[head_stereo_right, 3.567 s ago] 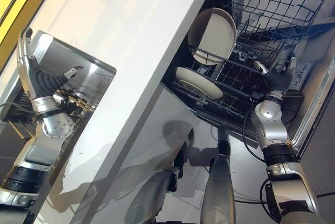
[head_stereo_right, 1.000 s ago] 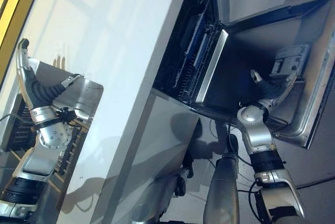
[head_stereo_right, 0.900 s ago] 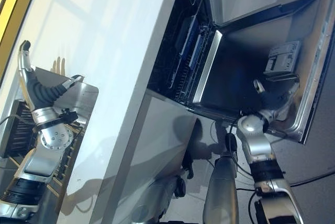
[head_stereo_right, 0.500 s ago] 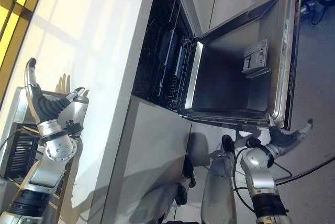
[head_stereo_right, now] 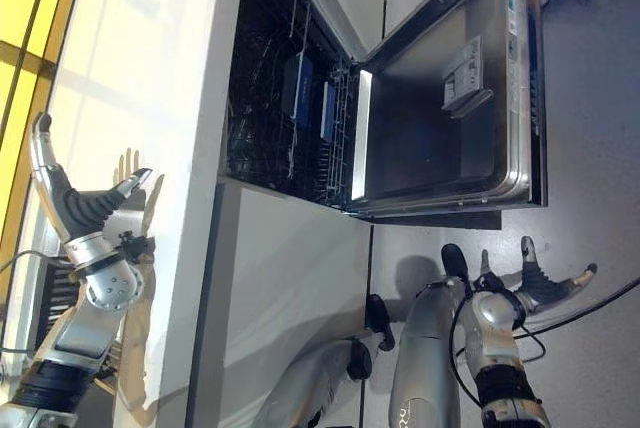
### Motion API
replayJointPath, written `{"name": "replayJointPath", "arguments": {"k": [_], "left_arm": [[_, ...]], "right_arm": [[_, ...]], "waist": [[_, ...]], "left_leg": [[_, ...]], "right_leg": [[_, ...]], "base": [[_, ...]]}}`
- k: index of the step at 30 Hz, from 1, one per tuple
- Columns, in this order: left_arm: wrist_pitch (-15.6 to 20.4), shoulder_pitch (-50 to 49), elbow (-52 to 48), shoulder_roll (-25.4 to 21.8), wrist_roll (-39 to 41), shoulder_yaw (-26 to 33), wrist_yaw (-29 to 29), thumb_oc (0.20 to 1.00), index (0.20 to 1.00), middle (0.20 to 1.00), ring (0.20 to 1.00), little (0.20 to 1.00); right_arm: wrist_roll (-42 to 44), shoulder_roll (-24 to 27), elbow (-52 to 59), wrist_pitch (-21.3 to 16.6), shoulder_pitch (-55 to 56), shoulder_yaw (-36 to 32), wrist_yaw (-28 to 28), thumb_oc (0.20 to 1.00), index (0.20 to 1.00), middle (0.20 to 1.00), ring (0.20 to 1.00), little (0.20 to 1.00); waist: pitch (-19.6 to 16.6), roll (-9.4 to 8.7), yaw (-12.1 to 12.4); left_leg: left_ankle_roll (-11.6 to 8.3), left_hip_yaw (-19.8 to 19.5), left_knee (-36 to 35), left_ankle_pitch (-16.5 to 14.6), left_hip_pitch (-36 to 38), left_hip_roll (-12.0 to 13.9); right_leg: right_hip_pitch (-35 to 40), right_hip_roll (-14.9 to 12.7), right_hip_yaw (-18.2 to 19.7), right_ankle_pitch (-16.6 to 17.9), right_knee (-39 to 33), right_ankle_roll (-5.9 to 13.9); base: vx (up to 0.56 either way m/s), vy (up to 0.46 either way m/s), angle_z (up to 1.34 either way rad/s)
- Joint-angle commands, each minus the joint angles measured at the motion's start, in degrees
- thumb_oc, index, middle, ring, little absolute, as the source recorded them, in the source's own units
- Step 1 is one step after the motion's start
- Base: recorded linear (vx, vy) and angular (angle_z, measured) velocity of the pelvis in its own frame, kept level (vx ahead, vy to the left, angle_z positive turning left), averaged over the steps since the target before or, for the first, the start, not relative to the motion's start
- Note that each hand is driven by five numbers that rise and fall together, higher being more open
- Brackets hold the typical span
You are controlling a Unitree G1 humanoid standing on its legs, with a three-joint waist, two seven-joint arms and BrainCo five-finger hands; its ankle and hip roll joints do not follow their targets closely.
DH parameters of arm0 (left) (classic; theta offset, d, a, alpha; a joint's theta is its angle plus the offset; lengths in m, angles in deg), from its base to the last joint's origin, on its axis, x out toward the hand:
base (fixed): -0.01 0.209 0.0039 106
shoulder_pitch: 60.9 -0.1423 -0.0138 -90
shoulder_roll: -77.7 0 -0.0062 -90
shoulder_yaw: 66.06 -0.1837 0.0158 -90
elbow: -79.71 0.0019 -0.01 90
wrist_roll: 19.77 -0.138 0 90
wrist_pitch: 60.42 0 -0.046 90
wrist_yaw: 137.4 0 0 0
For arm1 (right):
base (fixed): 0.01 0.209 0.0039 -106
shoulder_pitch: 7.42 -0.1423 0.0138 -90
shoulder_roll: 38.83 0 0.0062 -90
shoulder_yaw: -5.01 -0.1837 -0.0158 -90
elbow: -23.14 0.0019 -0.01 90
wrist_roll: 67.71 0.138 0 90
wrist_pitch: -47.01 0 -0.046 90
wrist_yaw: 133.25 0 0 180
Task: Pick up plates and place into dishwasher.
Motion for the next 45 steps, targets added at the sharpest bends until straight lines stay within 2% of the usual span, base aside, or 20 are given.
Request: {"name": "replayJointPath", "arguments": {"k": [1, 3, 6, 9, 11, 12, 14, 15, 21, 25, 28, 35, 43, 45], "left_arm": [[0.93, 1.54, -2.12, 1.87, 1.16, -2.03, 0.89, 1.0, 1.0, 1.0, 1.0, 1.0], [-0.23, 2.9, -2.68, 1.15, 1.58, -3.38, 1.15, 1.0, 1.0, 1.0, 1.0, 1.0], [-0.27, 4.39, -2.84, 0.35, 1.78, -4.84, 0.94, 1.0, 1.0, 1.0, 1.0, 1.0], [-0.84, 5.87, -3.5, -1.08, 2.16, -6.6, 0.39, 1.0, 1.0, 1.0, 1.0, 1.0], [-1.3, 6.41, -4.66, -2.02, 3.08, -6.98, -0.09, 1.0, 1.0, 1.0, 1.0, 1.0], [-1.27, 6.56, -4.89, -2.35, 3.46, -6.99, -0.33, 1.0, 1.0, 1.0, 1.0, 1.0], [-1.14, 6.8, -5.96, -4.03, 4.98, -6.68, -1.32, 1.0, 1.0, 1.0, 1.0, 1.0], [-1.04, 6.88, -6.18, -4.34, 5.28, -6.49, -1.52, 1.0, 1.0, 1.0, 1.0, 1.0], [-1.66, 9.47, -4.8, -6.08, 7.09, -5.01, -3.25, 1.0, 1.0, 1.0, 1.0, 1.0], [-1.91, 10.84, -3.18, -6.84, 7.9, -3.94, -4.29, 1.0, 1.0, 1.0, 1.0, 1.0], [-1.71, 10.87, -2.45, -7.29, 8.42, -2.94, -5.08, 1.0, 1.0, 1.0, 1.0, 1.0], [-1.0, 7.99, -2.85, -7.23, 9.21, -0.25, -6.9, 1.0, 1.0, 1.0, 1.0, 1.0], [0.38, 5.44, -4.51, -8.59, 7.93, 2.3, -9.16, 1.0, 1.0, 1.0, 1.0, 1.0], [0.19, 5.73, -4.01, -10.16, 7.76, 2.81, -10.25, 1.0, 1.0, 1.0, 1.0, 1.0]], "right_arm": [[3.36, 2.81, 0.39, -6.5, -5.55, -0.66, -4.89, 1.0, 1.0, 1.0, 1.0, 1.0], [4.91, 3.17, -1.01, -7.18, -8.61, -0.44, -7.17, 1.0, 1.0, 1.0, 1.0, 1.0], [8.11, 4.05, -3.25, -6.1, -14.37, 0.25, -11.19, 1.0, 1.0, 1.0, 1.0, 1.0], [14.39, 7.33, -8.11, -3.8, -22.91, 0.42, -18.9, 1.0, 1.0, 1.0, 1.0, 1.0], [20.72, 9.45, -10.78, -0.76, -27.81, 0.16, -28.67, 1.0, 1.0, 1.0, 1.0, 1.0], [21.61, 9.97, -11.7, 0.02, -29.06, 0.41, -31.01, 1.0, 1.0, 1.0, 1.0, 1.0], [26.08, 11.91, -14.51, 7.59, -33.33, 2.56, -42.33, 1.0, 1.0, 1.0, 1.0, 1.0], [26.62, 12.41, -14.74, 9.18, -34.42, 3.72, -45.62, 1.0, 1.0, 1.0, 1.0, 1.0], [25.09, 12.49, -5.63, 13.6, -35.1, 11.04, -61.0, 1.0, 1.0, 1.0, 1.0, 1.0], [23.24, 12.12, 4.86, 14.42, -34.2, 14.77, -63.96, 1.0, 1.0, 1.0, 1.0, 1.0], [21.84, 11.46, 11.42, 14.87, -32.88, 15.52, -63.96, 1.0, 1.0, 1.0, 1.0, 1.0], [18.56, 9.99, 21.19, 18.89, -29.52, 16.72, -64.66, 1.0, 1.0, 1.0, 1.0, 1.0], [14.78, 7.41, 25.64, 17.03, -24.62, 18.25, -64.74, 1.0, 1.0, 1.0, 1.0, 1.0], [15.18, 6.01, 25.77, 16.37, -24.31, 19.34, -64.43, 1.0, 1.0, 1.0, 1.0, 1.0]], "waist": [[7.91, 5.17, -2.66], [7.92, 5.87, -2.29], [7.92, 6.51, -1.28], [7.92, 7.15, -0.01], [7.92, 7.61, 0.89], [7.92, 7.76, 1.15], [7.92, 7.96, 2.02], [7.92, 7.89, 2.27], [7.92, 5.99, 2.31], [7.91, 4.35, 2.13], [7.9, 3.12, 2.34], [5.67, 0.12, 4.5], [2.46, -4.97, 9.58], [1.38, -7.29, 11.33]], "left_leg": [[0.58, 0.87, 16.56, -10.53, -7.36, -2.98], [0.44, 1.05, 17.7, -10.5, -9.3, -2.89], [0.37, 0.53, 19.45, -10.76, -11.8, -3.38], [0.15, 0.09, 21.32, -11.21, -13.51, -3.54], [0.09, -0.19, 21.77, -11.28, -14.02, -3.5], [0.04, -0.28, 21.85, -11.24, -14.15, -3.51], [-0.08, -0.79, 22.16, -10.95, -14.53, -3.6], [-0.13, -0.96, 22.17, -10.82, -14.62, -3.62], [-0.1, -1.5, 20.96, -9.42, -14.57, -3.16], [-0.09, -1.95, 20.19, -8.91, -13.7, -3.16], [-0.01, -2.5, 19.62, -8.76, -12.52, -3.25], [0.06, -3.86, 18.46, -8.44, -10.34, -3.16], [0.54, -7.28, 17.31, -8.22, -7.36, -3.61], [0.68, -8.54, 16.92, -8.25, -6.55, -3.11]], "right_leg": [[5.34, -7.27, 2.48, 0.63, -5.69, 0.52], [3.3, -7.05, 2.64, -0.27, -3.68, 0.08], [0.64, -6.75, 2.61, -1.4, -1.03, -0.5], [-1.19, -7.0, 2.11, -2.22, 0.99, -0.84], [-1.78, -7.31, 1.55, -2.87, 1.96, -0.92], [-1.93, -7.34, 1.46, -3.03, 2.21, -0.96], [-2.32, -7.31, 1.18, -3.37, 2.92, -1.18], [-2.43, -7.27, 1.04, -3.45, 3.04, -1.23], [-2.03, -6.67, 0.03, -3.12, 1.86, -1.57], [-0.48, -6.41, -0.61, -2.74, 0.39, -1.51], [1.56, -6.45, -1.37, -2.5, -0.61, -1.47], [6.49, -7.55, -3.73, -1.42, -4.15, -1.0], [14.21, -9.64, -8.96, -0.3, -7.52, -0.7], [16.84, -9.51, -11.17, -0.14, -8.67, -0.61]], "base": [[-0.03, -0.036, -0.17], [-0.04, -0.075, 0.13], [-0.05, -0.105, 0.07], [-0.02, -0.113, 0.02], [-0.01, -0.077, 0.16], [-0.01, -0.06, 0.07], [0.0, -0.053, 0.06], [0.0, -0.04, -0.01], [0.0, -0.022, -0.07], [0.03, 0.004, -0.05], [0.05, 0.016, -0.07], [0.08, 0.05, 0.05], [0.05, -0.051, 0.43], [0.08, -0.176, 0.86]]}}
